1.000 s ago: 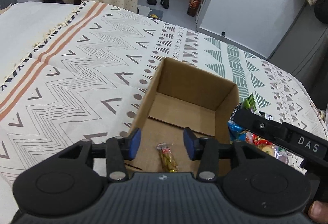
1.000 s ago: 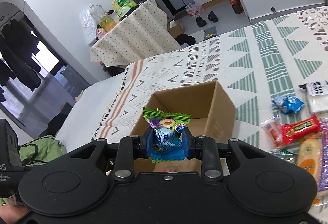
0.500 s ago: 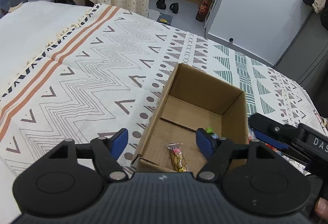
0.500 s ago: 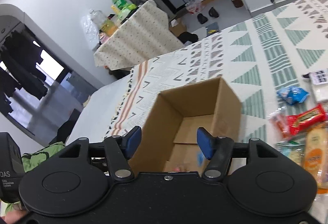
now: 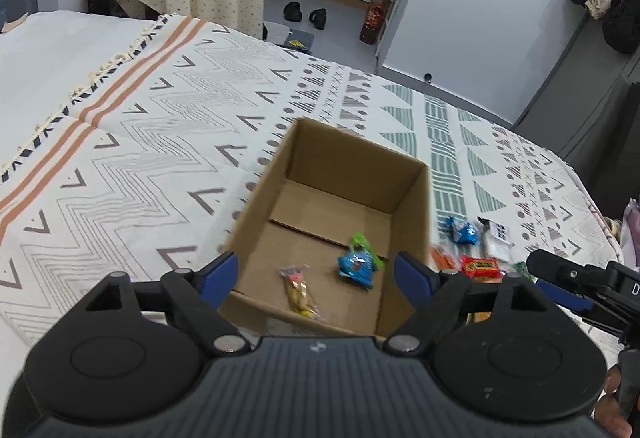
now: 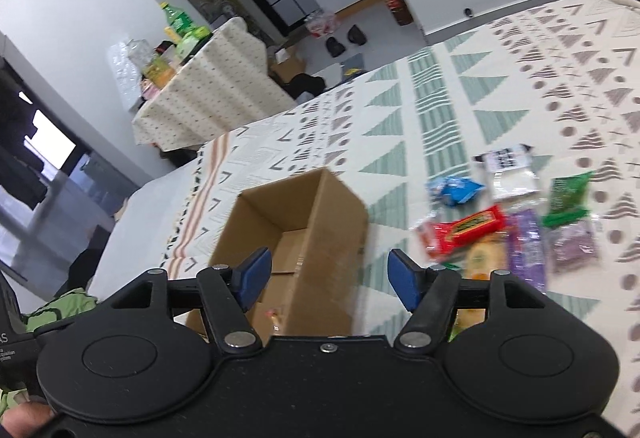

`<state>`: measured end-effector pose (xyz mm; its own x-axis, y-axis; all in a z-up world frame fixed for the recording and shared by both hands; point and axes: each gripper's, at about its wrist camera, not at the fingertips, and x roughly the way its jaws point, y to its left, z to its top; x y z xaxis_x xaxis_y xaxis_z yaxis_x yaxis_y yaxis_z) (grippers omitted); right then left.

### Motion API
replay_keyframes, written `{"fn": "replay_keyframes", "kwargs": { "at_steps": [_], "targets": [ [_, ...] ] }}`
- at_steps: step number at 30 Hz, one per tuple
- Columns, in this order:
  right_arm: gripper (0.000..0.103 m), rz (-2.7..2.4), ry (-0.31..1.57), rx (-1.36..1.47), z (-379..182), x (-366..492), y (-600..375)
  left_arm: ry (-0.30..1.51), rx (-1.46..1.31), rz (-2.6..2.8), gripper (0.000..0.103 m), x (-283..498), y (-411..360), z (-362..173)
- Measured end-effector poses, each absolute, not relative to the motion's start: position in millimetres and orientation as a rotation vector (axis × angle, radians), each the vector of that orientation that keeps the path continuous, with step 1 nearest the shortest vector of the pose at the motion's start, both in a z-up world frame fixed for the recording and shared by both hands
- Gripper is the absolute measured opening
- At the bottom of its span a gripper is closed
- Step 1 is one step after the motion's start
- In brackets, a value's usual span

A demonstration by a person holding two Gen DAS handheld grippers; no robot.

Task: Organize snacks
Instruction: 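Withdraw both grippers from the box back toward the snack pile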

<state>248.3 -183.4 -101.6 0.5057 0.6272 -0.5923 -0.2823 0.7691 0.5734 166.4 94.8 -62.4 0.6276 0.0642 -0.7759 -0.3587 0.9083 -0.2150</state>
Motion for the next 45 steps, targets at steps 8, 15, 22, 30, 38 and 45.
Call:
{"fn": "replay_keyframes", "kwargs": {
  "at_steps": [8, 15, 22, 30, 38, 45],
  "targets": [
    [0.067, 0.524, 0.884, 0.386, -104, 234, -222, 0.871, -0.355, 0.173, 0.084, 165, 54, -62],
    [0.067, 0.496, 0.881, 0.352, -107, 223, -246, 0.885, -0.341, 0.125, 0.084, 164, 22, -64],
    [0.065, 0.448, 0.878, 0.384, -114, 218, -275, 0.886, -0.316, 0.087, 0.084, 162, -4, -66],
    [0.046, 0.407, 0.901, 0.419, -126, 224, -285, 0.891, -0.268, 0.044, 0.082, 162, -32, -74],
    [0.044, 0.404, 0.937, 0.437, -137, 230, -286, 0.917, -0.246, 0.012, 0.075, 168, -50, -90],
    [0.043, 0.393, 0.963, 0.442, -146, 238, -285, 0.962, -0.240, -0.012, 0.065, 178, -58, -111]
  ]
}}
